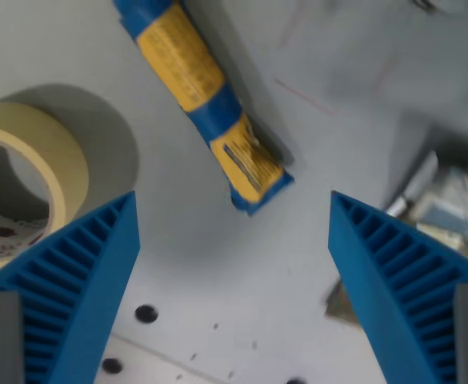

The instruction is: Move above the blue bag

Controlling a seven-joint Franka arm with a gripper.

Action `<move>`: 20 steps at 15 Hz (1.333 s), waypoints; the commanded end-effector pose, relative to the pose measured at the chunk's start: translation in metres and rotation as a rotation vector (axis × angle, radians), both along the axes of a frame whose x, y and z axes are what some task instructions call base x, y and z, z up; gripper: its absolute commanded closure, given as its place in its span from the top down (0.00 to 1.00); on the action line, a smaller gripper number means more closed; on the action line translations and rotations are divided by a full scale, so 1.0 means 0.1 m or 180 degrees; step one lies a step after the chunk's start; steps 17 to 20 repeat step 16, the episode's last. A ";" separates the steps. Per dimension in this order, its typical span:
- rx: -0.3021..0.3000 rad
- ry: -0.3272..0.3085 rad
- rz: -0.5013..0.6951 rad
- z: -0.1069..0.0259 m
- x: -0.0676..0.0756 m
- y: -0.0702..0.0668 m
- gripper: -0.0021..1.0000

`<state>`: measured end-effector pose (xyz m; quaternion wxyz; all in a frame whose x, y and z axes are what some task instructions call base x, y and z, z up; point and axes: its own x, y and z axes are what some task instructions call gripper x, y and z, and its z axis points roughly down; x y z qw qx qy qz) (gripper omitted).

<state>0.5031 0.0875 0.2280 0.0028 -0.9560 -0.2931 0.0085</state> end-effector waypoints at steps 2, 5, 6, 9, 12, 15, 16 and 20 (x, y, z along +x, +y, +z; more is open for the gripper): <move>0.0040 -0.0307 0.0976 -0.19 -0.01 0.08 1.00; 0.0017 -0.0317 0.1015 -0.33 0.01 0.13 1.00; 0.0005 -0.0316 0.1019 -0.38 0.02 0.14 1.00; -0.0018 -0.0311 0.0973 -0.48 0.03 0.17 1.00; -0.0013 -0.0294 0.0881 -0.53 0.03 0.19 1.00; 0.0006 -0.0292 0.0797 -0.56 0.03 0.19 1.00; 0.0007 -0.0292 0.0771 -0.56 0.03 0.19 1.00; 0.0007 -0.0292 0.0771 -0.56 0.03 0.19 1.00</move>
